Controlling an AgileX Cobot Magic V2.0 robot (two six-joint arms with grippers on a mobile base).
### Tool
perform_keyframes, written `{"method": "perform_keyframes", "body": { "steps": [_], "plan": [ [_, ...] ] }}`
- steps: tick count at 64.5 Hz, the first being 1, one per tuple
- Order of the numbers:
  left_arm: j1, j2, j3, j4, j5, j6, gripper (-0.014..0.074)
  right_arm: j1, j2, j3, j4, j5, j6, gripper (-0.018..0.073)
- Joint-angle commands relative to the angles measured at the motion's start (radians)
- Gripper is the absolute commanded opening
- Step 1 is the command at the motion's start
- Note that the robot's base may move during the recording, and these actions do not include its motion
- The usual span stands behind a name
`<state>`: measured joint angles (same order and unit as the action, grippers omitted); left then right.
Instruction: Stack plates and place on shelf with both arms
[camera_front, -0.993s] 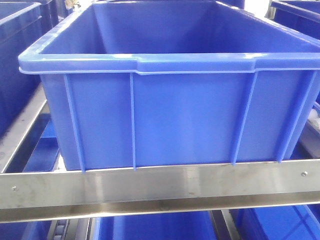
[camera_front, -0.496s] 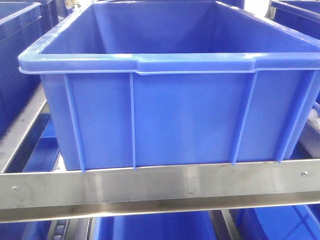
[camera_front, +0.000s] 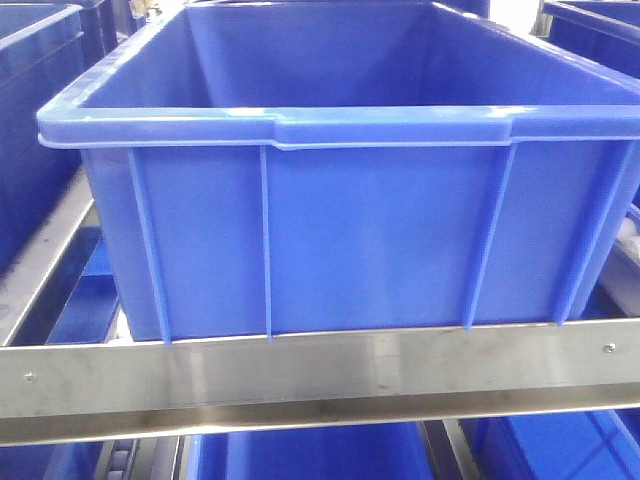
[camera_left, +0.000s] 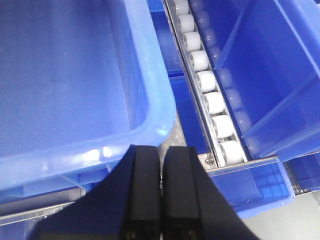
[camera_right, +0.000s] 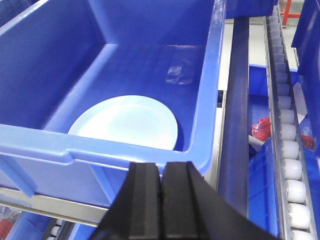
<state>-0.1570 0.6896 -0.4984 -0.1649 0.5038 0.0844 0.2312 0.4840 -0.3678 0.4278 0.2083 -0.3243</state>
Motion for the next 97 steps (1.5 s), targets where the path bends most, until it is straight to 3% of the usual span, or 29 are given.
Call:
{"method": "perform_keyframes", "body": {
  "steps": [1,9,19,36,49,61,97],
  "plan": [
    [0.002,0.001,-0.028,-0.014,-0.069,-0.006,0.0085,-0.016,-0.004,-0.007,0.005,-0.108,-0.01,0.0057],
    [0.002,0.001,-0.028,-0.014,-0.069,-0.006,0.0085,-0.075,-0.083,0.048,-0.033,-0.109,0.011,0.0057],
    [0.002,0.001,-0.028,-0.014,-0.069,-0.006,0.0085,-0.161,-0.238,0.17,-0.179,-0.11,0.136,0.0057],
    [0.002,0.001,-0.028,-0.014,-0.069,-0.006,0.0085,-0.168,-0.527,0.363,-0.222,-0.143,0.166,0.0057],
    [0.002,0.001,-0.028,-0.014,-0.068,-0.006,0.0085,-0.165,-0.517,0.38,-0.277,-0.161,0.17,0.0057],
    [0.002,0.001,-0.028,-0.014,-0.069,-0.006,0.0085,-0.165,-0.517,0.38,-0.349,-0.18,0.289,0.0057],
    [0.002,0.001,-0.028,-0.014,-0.069,-0.006,0.0085,-0.165,-0.516,0.38,-0.351,-0.176,0.292,0.0057]
  ]
}}
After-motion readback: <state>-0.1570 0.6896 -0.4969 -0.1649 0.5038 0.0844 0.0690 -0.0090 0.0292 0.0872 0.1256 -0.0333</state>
